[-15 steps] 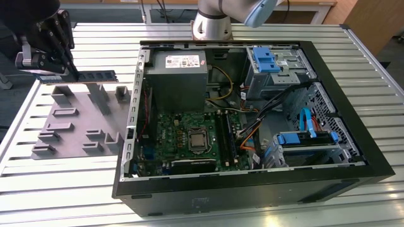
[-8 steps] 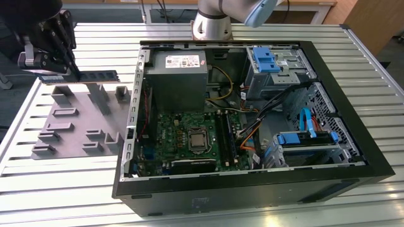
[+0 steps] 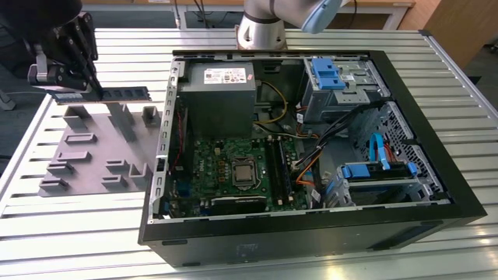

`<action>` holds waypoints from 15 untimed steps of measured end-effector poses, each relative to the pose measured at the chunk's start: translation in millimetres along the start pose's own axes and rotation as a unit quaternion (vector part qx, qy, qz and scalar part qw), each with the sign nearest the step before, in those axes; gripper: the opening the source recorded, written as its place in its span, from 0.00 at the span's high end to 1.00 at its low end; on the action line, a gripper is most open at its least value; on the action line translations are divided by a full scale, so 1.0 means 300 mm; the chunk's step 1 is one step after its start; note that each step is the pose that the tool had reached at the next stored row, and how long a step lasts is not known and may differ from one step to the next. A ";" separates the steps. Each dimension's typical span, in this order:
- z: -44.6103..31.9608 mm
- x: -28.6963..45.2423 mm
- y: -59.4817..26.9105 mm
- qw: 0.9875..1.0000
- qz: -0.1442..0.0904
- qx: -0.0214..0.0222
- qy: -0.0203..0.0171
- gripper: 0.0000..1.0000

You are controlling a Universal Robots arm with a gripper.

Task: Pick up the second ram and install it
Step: 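Pick up the second ram and move it above second insertion slot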

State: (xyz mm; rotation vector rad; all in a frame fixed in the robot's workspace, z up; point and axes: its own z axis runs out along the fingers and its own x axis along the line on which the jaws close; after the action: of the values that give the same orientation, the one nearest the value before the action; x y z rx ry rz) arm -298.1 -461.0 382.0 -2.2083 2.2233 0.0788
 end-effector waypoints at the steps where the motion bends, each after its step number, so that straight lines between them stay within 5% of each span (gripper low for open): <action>1: 0.000 0.000 -0.002 1.000 0.000 0.000 0.000 0.86; 15: -0.001 0.000 -0.026 1.000 0.000 0.000 0.000 0.86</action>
State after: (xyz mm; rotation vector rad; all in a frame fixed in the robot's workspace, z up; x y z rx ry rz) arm -290.4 -461.0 382.1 -2.2083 2.2233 0.0788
